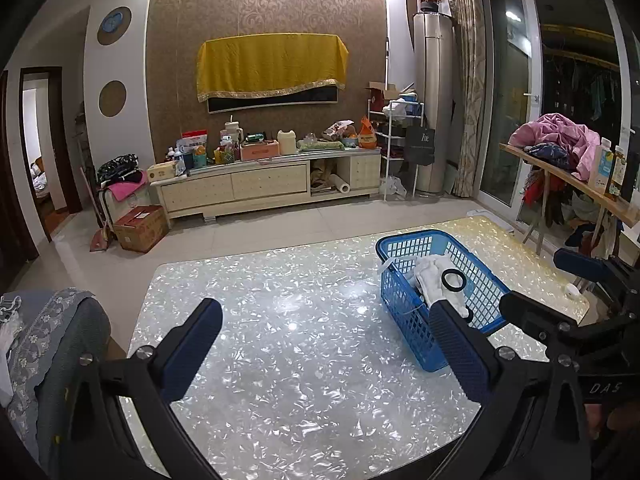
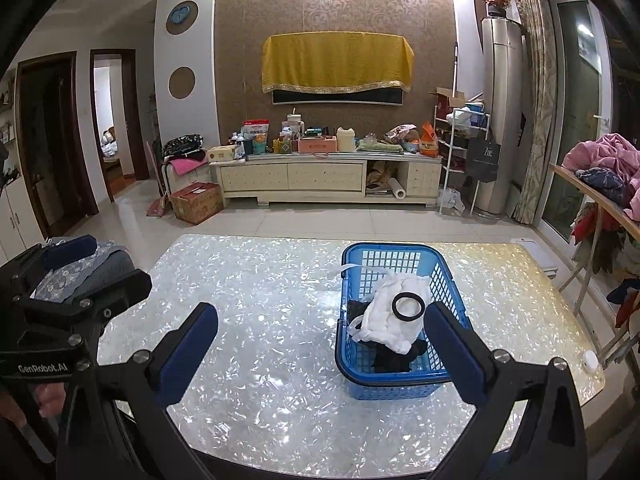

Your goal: Organize soft objects

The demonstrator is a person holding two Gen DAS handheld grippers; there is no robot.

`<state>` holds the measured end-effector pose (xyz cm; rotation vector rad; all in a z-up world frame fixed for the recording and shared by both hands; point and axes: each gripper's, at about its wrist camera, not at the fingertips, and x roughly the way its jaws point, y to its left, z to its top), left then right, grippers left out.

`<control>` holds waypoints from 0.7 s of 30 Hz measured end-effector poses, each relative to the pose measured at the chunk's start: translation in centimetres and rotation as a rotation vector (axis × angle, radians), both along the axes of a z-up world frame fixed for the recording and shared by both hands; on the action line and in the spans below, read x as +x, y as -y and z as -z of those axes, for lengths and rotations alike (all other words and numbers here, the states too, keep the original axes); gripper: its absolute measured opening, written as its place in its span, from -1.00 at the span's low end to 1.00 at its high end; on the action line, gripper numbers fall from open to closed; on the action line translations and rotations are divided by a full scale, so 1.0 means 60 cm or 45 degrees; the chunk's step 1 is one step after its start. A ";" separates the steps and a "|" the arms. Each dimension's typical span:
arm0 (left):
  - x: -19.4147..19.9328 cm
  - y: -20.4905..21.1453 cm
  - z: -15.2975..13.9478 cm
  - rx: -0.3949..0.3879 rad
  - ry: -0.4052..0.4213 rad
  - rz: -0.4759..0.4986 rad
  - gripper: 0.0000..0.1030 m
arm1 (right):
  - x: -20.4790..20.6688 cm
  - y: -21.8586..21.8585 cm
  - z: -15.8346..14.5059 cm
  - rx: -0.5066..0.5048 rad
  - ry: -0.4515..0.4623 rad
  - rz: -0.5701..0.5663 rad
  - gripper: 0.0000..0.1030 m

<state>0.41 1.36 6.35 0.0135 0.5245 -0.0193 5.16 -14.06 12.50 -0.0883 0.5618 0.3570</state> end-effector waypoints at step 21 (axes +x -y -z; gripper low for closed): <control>-0.012 0.001 -0.004 0.016 0.004 0.004 0.99 | -0.008 0.010 -0.002 0.002 -0.006 -0.011 1.00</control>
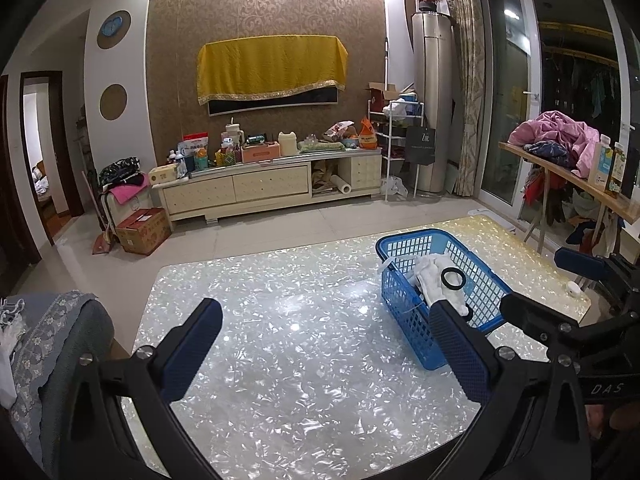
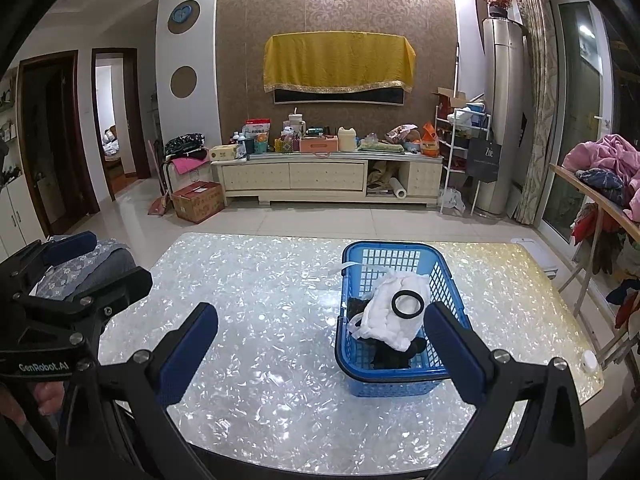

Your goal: Organize soft objects

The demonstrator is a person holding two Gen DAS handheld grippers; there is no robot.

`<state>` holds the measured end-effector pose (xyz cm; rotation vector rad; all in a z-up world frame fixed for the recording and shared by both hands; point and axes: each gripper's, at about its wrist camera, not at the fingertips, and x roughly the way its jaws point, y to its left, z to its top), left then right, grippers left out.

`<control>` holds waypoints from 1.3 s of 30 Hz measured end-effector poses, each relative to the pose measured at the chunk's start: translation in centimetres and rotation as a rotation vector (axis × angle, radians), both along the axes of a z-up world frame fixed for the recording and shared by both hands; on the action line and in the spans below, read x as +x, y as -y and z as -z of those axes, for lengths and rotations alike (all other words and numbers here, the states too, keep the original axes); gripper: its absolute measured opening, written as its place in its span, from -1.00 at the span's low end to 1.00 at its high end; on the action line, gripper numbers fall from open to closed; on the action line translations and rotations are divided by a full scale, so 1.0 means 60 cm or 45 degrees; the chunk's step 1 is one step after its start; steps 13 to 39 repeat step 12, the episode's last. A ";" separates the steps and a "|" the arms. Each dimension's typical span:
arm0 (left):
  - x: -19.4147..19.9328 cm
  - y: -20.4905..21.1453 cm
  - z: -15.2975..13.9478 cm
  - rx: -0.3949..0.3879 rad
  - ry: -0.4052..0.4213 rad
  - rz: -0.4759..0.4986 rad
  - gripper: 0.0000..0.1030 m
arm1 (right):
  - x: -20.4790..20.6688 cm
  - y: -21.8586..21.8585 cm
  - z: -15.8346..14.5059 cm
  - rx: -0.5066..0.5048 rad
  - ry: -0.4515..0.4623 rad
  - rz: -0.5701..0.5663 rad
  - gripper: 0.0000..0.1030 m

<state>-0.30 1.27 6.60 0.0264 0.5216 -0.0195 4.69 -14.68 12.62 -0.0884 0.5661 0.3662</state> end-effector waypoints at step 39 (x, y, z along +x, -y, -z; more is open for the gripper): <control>-0.004 -0.001 -0.007 0.006 0.006 0.019 0.99 | -0.005 0.007 -0.004 -0.002 0.000 -0.008 1.00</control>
